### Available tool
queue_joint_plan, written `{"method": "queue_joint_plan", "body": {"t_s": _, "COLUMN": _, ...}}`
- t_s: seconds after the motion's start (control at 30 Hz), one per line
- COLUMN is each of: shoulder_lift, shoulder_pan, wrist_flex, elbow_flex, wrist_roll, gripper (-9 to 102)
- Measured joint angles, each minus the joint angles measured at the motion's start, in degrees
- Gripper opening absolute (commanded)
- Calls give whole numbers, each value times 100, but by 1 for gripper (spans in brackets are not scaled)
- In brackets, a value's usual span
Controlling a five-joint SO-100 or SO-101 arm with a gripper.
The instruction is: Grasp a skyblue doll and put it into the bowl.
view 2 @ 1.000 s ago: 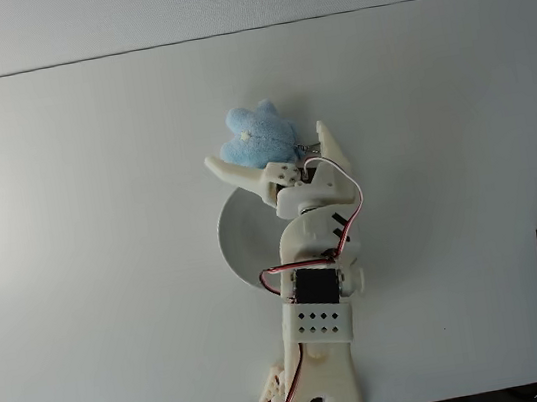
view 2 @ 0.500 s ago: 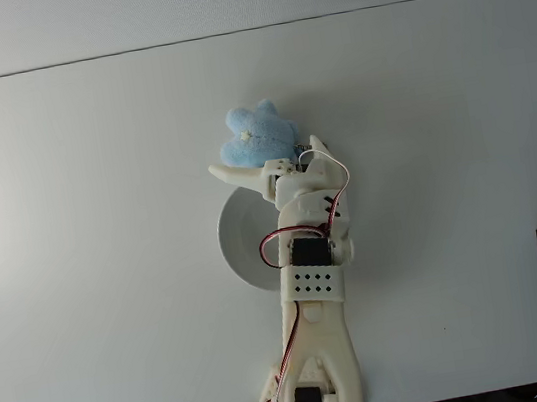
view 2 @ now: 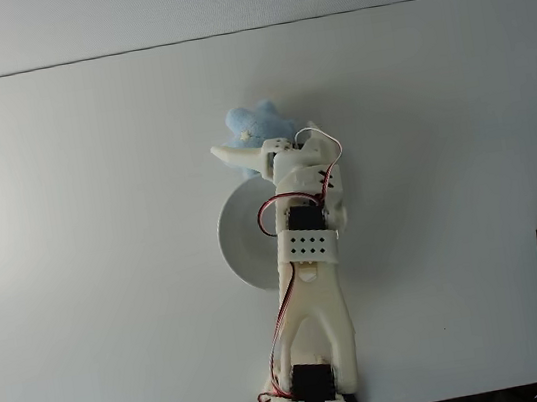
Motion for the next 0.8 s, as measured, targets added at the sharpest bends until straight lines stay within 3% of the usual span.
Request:
{"method": "queue_joint_plan", "body": {"t_s": 0.23, "shoulder_lift": -264, "shoulder_pan": -299, "wrist_flex": -53, "elbow_flex": -167, "wrist_roll": -18, "gripper": 79}}
{"method": "queue_joint_plan", "body": {"t_s": 0.8, "shoulder_lift": -325, "shoulder_pan": -439, "wrist_flex": -18, "elbow_flex": -158, "wrist_roll": 44, "gripper": 39}}
